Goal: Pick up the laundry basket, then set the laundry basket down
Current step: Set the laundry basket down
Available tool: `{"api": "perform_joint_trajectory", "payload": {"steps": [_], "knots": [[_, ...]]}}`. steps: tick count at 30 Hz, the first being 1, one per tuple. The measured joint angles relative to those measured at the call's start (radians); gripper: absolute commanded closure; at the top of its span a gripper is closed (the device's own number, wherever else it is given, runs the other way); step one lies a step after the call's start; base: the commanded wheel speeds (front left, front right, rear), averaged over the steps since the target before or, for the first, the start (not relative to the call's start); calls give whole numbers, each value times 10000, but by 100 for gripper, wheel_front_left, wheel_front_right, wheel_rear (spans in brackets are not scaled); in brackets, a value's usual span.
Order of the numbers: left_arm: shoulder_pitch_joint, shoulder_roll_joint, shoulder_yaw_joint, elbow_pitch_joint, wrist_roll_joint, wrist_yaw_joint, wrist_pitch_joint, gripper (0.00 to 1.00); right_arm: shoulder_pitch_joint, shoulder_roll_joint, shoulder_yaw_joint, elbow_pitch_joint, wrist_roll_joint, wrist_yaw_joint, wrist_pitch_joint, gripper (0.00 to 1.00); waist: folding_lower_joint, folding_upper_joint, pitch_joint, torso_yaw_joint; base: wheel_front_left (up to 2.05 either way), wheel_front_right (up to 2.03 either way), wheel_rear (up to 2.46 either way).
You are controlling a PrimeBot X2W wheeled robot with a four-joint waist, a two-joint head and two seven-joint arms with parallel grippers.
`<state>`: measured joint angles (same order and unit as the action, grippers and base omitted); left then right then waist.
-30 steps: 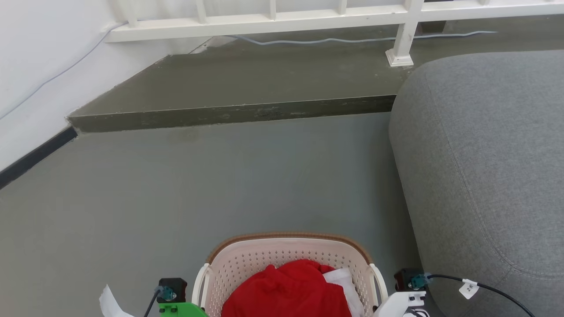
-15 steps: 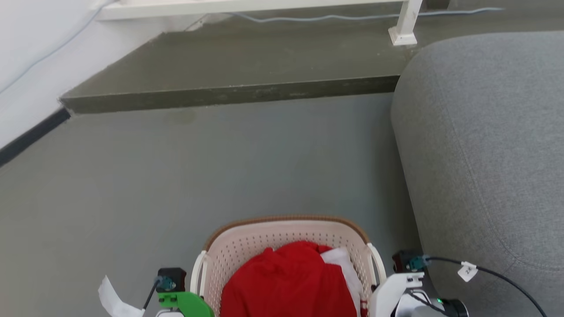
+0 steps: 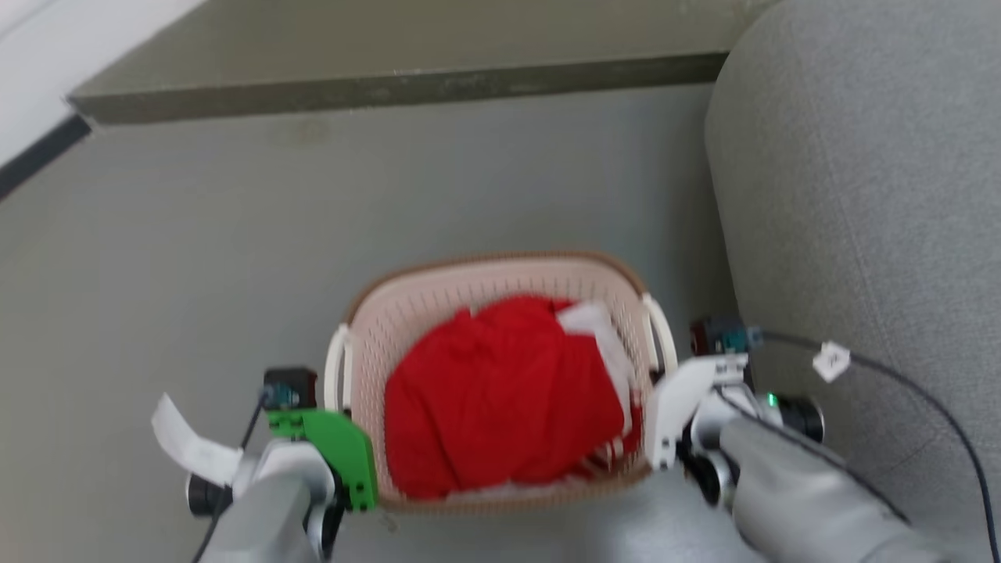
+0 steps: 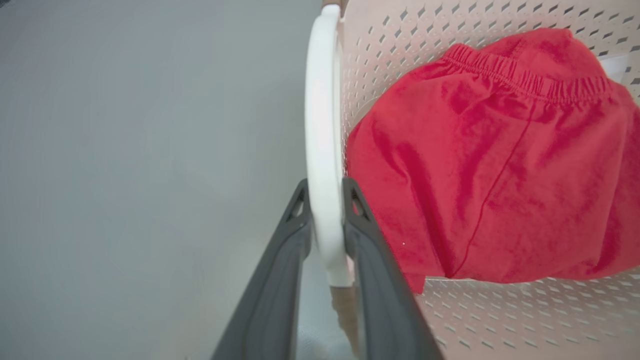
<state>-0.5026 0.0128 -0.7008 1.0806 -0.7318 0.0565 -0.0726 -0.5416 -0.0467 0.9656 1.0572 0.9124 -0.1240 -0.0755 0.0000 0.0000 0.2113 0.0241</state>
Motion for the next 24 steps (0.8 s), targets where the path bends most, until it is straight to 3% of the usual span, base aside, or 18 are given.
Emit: {"api": "perform_joint_trajectory", "payload": {"steps": [9, 24], "knots": [[-1615, 40, 155, -188, 61, 159, -4, 100, -2013, -92, -184, -4, -167, -8, -2, 100, 1, 0, 1239, -55, 0, 0, 0], [-3575, 86, 211, -274, 278, 276, -33, 100, -3972, -140, -472, 374, -426, -12, -174, 100, 2, 0, 3180, -81, 0, 0, 0]]}}
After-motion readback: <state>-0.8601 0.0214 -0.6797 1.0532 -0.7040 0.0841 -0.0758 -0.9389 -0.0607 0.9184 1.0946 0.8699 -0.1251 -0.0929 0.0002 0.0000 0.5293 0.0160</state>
